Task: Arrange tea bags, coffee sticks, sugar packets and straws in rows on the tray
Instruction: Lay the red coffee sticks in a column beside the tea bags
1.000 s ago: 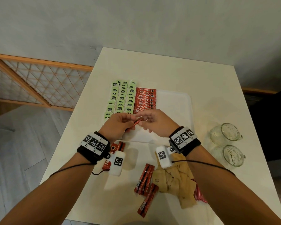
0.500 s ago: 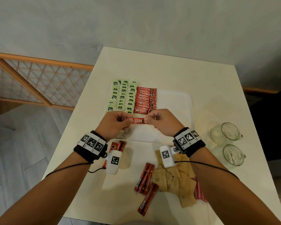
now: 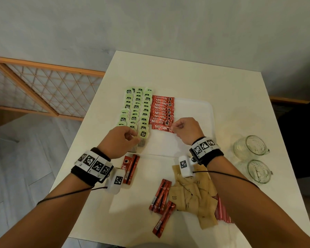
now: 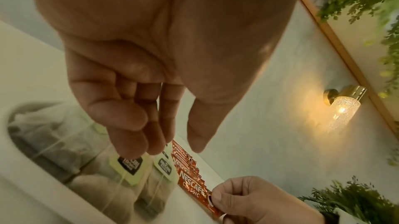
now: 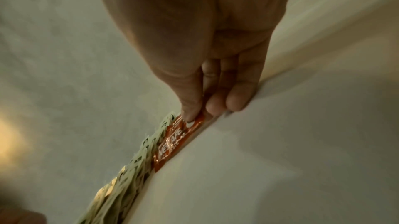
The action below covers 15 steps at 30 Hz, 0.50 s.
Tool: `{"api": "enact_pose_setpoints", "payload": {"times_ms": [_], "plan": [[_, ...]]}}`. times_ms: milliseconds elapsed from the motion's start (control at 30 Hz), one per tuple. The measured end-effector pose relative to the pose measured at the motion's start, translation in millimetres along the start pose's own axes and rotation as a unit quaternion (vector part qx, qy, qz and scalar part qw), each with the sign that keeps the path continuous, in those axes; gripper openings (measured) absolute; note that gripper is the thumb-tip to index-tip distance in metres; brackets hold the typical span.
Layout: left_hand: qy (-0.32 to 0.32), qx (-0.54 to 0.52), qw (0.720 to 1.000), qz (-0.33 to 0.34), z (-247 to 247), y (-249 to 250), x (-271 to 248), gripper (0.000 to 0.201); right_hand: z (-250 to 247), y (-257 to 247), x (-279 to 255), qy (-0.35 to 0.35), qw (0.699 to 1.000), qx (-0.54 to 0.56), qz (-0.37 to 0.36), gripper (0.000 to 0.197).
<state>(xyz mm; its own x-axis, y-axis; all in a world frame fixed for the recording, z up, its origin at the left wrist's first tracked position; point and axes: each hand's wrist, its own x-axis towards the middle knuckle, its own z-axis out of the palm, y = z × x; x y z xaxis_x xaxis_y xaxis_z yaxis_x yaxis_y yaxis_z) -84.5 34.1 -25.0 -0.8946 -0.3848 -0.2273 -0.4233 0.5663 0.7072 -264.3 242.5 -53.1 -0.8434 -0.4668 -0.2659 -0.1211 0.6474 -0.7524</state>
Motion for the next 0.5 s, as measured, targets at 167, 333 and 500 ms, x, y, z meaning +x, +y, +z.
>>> {"api": "enact_pose_setpoints", "payload": {"times_ms": [167, 333, 500], "plan": [[-0.01, 0.024, 1.0, -0.017, -2, -6, -9, 0.013, 5, -4, 6, 0.008, 0.999, -0.035, -0.019, 0.019], [-0.024, 0.052, 0.998, -0.033, -5, -8, -15, 0.017, 8, -8, 12, 0.012, 0.998, -0.064, 0.004, 0.016], [-0.045, 0.081, 0.995, -0.038, -7, -13, -21, 0.023, 7, -10, 14, 0.013, 0.997, -0.074, 0.018, 0.014]]}}
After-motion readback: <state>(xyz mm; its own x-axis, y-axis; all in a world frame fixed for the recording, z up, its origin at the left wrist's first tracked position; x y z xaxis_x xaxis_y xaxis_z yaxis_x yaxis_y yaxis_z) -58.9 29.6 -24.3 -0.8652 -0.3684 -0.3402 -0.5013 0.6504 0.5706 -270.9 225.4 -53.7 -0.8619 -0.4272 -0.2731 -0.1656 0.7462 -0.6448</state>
